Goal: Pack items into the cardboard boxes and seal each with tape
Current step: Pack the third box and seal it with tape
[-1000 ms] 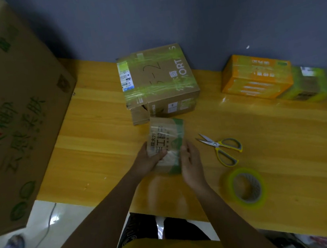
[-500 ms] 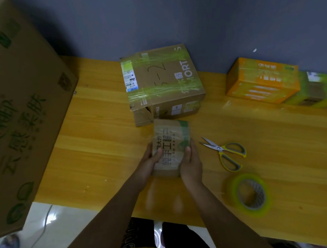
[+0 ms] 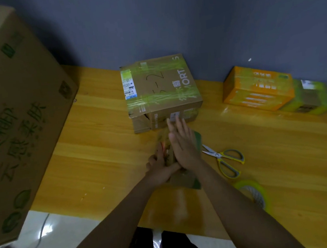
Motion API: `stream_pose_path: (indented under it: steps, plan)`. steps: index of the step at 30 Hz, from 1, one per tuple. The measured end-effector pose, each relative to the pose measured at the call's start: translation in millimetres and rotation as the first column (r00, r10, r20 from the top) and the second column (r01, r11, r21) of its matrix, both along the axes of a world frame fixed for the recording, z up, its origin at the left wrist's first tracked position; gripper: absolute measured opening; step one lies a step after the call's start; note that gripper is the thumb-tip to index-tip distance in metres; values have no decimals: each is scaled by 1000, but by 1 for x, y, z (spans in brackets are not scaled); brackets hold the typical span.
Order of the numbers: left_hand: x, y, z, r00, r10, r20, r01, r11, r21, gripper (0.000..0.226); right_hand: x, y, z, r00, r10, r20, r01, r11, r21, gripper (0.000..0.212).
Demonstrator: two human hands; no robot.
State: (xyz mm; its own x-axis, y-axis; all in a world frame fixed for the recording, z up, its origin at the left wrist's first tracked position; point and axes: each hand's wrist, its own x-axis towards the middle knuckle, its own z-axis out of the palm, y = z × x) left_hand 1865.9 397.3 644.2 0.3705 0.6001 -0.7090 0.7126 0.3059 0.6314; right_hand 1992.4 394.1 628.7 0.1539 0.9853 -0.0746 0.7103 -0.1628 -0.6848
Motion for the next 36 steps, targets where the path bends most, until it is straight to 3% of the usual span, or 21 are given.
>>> stream_pose_path:
  steps: [3, 7, 10, 13, 14, 16, 18, 21, 23, 25, 27, 28, 30, 32, 34, 36]
  plan:
    - [3, 7, 4, 999, -14, -34, 16, 999, 31, 115, 9, 6, -7, 993, -116, -28, 115, 993, -23, 54]
    - [1, 7, 2, 1000, 6, -28, -4, 998, 59, 110, 35, 7, -18, 974, -226, 12, 226, 967, -115, 59]
    - [-2, 7, 5, 986, 163, 17, -163, 986, -26, 108, 40, -11, -19, 898, -436, 65, 440, 883, -163, 54]
    - [-1, 9, 16, 970, 242, 12, -242, 970, -5, 95, 17, -43, 2, 850, -441, -288, 422, 898, -129, 49]
    - [0, 11, 20, 972, 234, 19, -235, 972, 17, 88, 7, -51, 11, 837, -378, -395, 331, 925, -185, 57]
    - [5, 10, 32, 984, 173, 28, -175, 977, 122, 72, -4, -57, 26, 825, -338, -452, 193, 922, -337, 94]
    - [13, 2, 50, 997, 73, 21, -76, 931, 357, 57, -3, -55, 36, 672, -397, -625, 209, 911, -355, 109]
    - [25, -2, 72, 998, 46, 41, -62, 759, 649, 60, 0, -54, 46, 370, -437, -820, 308, 890, -335, 76]
    - [30, 4, 80, 997, 46, 56, -72, 715, 695, 75, 0, -49, 48, 293, -456, -841, 348, 869, -350, 72]
    - [29, 12, 86, 991, 61, 122, -128, 724, 678, 79, -1, -42, 55, 344, -465, -816, 382, 863, -331, 74]
    - [28, 20, 93, 970, 110, 215, -225, 734, 641, 66, -4, -39, 76, 464, -456, -759, 450, 860, -242, 55]
    - [29, 25, 96, 956, 149, 254, -273, 770, 576, 61, -5, -39, 84, 495, -441, -749, 479, 857, -188, 44]
    - [31, 37, 113, 913, 244, 328, -351, 878, 325, 63, -6, -43, 100, 531, -423, -734, 520, 847, -112, 43]
    - [31, 47, 127, 879, 282, 385, -348, 930, 114, 93, -7, -47, 110, 560, -400, -726, 519, 852, -69, 44]
    - [29, 52, 136, 897, 200, 394, -250, 965, 81, 127, -4, -45, 117, 582, -373, -723, 503, 863, -40, 37]
    - [27, 54, 142, 914, 61, 402, -135, 978, 158, 121, 1, -44, 126, 571, -365, -736, 502, 864, -39, 30]
